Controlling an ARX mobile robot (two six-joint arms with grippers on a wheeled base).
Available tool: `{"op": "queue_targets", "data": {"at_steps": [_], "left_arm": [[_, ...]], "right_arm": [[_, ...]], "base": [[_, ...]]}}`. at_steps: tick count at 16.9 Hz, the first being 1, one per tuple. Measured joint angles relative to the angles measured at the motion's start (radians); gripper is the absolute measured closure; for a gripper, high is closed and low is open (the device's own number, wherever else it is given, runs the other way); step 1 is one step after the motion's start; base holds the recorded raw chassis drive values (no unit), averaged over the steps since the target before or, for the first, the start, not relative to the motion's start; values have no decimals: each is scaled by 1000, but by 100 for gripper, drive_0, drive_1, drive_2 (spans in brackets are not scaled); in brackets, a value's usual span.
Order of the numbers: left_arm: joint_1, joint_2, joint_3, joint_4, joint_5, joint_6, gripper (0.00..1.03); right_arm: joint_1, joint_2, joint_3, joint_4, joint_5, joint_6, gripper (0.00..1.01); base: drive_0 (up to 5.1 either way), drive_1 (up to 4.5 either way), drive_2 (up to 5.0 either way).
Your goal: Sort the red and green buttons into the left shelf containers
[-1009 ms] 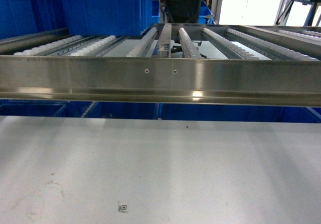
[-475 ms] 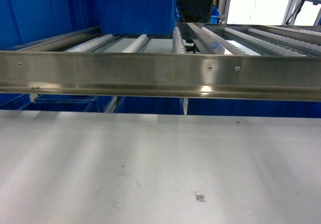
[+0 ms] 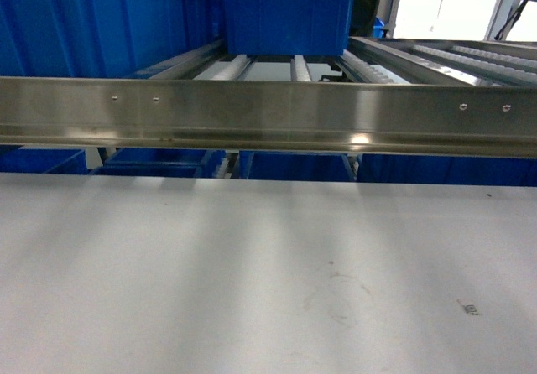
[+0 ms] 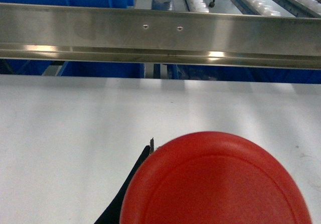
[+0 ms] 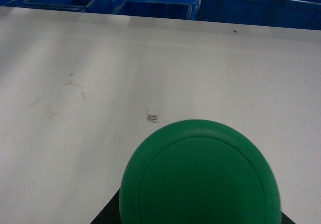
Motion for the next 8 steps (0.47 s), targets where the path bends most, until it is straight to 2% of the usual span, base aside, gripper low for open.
{"op": "queue_targets", "data": {"at_steps": [8], "left_arm": [[0, 0, 0, 0, 0, 0, 77]], "right_arm": [[0, 0, 0, 0, 0, 0, 75]], "base": [[-492, 144, 332]]}}
